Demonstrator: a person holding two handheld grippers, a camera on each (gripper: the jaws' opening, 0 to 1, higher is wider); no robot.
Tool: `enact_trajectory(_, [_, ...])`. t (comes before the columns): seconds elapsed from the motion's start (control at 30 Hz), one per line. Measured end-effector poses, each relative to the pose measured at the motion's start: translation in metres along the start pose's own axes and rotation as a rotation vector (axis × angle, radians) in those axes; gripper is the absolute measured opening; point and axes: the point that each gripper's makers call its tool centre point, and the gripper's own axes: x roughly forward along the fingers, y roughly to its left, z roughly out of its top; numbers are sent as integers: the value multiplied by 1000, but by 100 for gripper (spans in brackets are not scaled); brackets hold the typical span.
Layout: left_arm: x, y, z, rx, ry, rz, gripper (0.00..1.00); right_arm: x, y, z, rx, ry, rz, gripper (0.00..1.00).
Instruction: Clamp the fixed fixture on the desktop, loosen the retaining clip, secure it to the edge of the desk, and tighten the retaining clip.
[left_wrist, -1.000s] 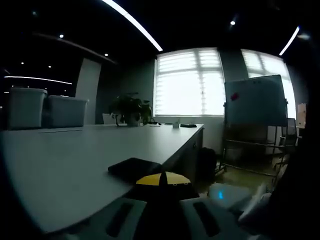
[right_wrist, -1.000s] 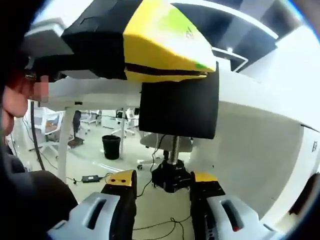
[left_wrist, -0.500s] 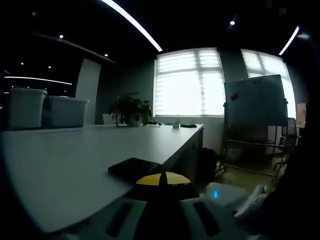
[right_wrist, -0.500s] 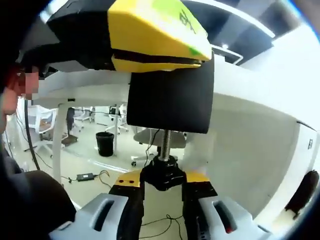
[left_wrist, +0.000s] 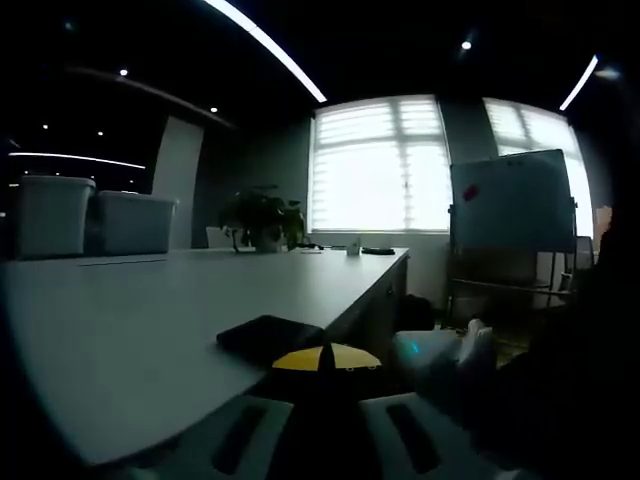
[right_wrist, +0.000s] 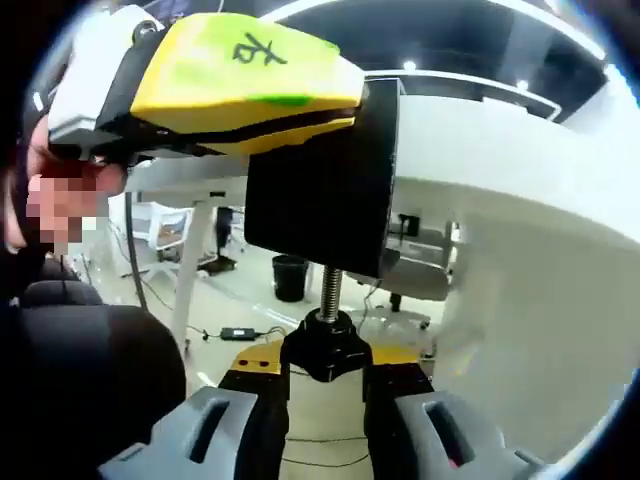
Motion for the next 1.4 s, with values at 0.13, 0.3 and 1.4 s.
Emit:
enact_trajectory(0.13, [0,-2,0,-2,4,1,1,2,6,0,-19,-15,151,27])
enact_trajectory(0.3, [1,-1,-1,20,36,1,1,3,13,2,-51,-20,266,27])
enact_trajectory(1.4, [-2,-5,0,14,11,-29,1,-22,-7,12,158,-92,-504,46])
